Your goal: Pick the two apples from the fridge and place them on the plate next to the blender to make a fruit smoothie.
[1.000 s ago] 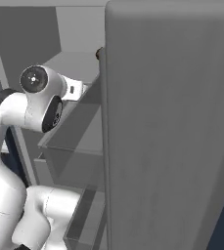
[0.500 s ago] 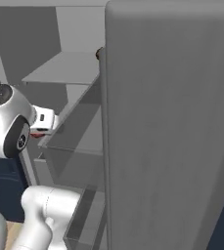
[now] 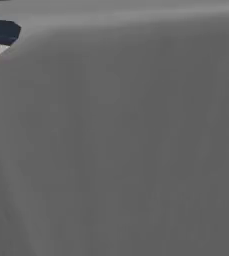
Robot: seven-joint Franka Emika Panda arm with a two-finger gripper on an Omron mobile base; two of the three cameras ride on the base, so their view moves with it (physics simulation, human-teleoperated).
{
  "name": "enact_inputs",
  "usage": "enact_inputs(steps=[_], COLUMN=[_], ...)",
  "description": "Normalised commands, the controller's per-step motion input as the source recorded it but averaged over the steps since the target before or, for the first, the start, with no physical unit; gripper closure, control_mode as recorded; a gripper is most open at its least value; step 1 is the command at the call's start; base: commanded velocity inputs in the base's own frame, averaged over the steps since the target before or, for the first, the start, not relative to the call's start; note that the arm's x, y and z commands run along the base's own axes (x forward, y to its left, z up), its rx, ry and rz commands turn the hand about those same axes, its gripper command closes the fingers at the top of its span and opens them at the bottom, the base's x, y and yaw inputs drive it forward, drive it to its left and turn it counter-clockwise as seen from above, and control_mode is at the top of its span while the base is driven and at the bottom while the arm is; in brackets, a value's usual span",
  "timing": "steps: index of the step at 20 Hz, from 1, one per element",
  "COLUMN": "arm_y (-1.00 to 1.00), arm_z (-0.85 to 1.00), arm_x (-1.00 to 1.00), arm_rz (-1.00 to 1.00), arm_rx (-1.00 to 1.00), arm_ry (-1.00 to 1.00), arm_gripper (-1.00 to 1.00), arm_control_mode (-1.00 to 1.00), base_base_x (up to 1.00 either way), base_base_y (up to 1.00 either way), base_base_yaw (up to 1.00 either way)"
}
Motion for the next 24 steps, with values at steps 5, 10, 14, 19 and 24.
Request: enact_inputs(steps=[5, 10, 14, 19, 24], arm_y=[0.0, 0.0, 0.0, 0.0, 0.0], arm_z=[0.0, 0.0, 0.0, 0.0, 0.0], arm_x=[0.0, 0.0, 0.0, 0.0, 0.0], arm_rz=[0.0, 0.0, 0.0, 0.0, 0.0], arm_rx=[0.0, 0.0, 0.0, 0.0, 0.0], arm_ry=[0.0, 0.0, 0.0, 0.0, 0.0], arm_gripper=[1.0, 1.0, 1.0, 1.0, 1.0], arm_control_mode=[1.0, 1.0, 1.0, 1.0, 1.0], base_base_x=[-0.31, -0.18, -0.01, -0.03, -0.01], base_base_y=[0.43, 0.43, 0.41, 0.41, 0.35], base_base_yaw=[1.0, 1.0, 1.0, 1.0, 0.99])
